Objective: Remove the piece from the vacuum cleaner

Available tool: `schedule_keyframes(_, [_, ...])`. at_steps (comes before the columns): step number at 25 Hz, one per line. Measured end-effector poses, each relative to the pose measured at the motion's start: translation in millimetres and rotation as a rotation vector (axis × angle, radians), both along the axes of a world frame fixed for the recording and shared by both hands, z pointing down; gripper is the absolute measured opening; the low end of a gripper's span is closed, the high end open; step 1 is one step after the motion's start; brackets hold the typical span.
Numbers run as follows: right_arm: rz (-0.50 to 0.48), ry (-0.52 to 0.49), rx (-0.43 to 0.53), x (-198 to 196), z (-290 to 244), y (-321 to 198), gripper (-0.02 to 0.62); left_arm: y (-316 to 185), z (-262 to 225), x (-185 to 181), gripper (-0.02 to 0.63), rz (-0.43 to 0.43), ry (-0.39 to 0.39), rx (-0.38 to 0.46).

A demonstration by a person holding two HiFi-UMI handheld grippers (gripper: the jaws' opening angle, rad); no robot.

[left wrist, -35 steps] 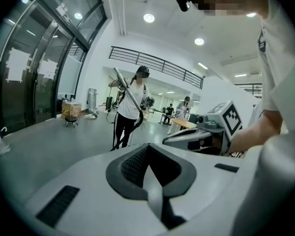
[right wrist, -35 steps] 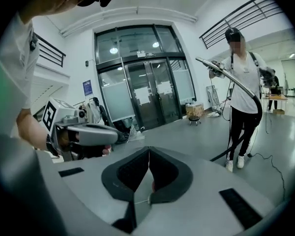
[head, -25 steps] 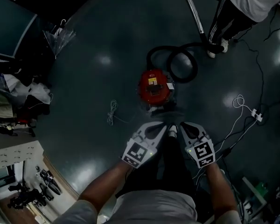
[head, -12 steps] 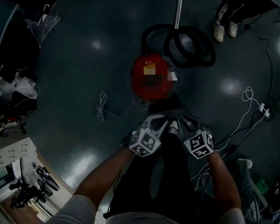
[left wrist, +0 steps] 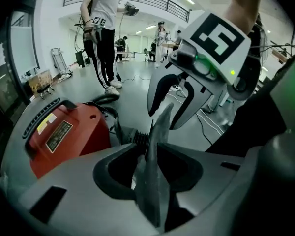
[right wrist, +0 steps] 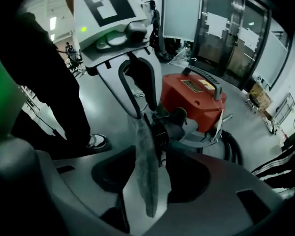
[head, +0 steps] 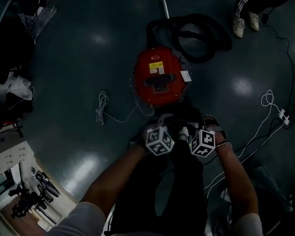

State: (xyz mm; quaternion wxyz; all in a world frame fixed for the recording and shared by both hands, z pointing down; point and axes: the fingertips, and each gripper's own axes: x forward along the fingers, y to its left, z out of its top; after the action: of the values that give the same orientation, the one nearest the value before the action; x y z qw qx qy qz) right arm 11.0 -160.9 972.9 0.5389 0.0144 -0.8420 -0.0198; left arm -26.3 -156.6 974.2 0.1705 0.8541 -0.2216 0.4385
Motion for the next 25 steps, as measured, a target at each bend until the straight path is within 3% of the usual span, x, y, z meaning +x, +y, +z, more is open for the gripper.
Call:
schedule_keyframes(8, [-0.056, 0.035, 0.084, -5.3, 32.5, -4.0, 0.17, 8.2, 32.5, 8.3, 0.112, 0.1, -0.08, 0.003])
schedule_keyframes(11, [-0.069, 0.038, 0.102, -5.6, 33.1, -6.3, 0.117, 5.9, 35.1, 7.8, 0.092, 0.098, -0.095, 0.018])
schedule_keyframes(16, [-0.134, 0.057, 0.085, -2.5, 29.5, 4.5, 0.051, 10.3, 34.0, 8.5, 0.043, 0.11, -0.093, 0.009])
schedule_keyframes(25, [-0.155, 0.083, 0.033, 5.8, 8.4, 36.0, 0.046, 42.0, 13.8, 16.0, 0.038, 0.173, -0.065, -0.051])
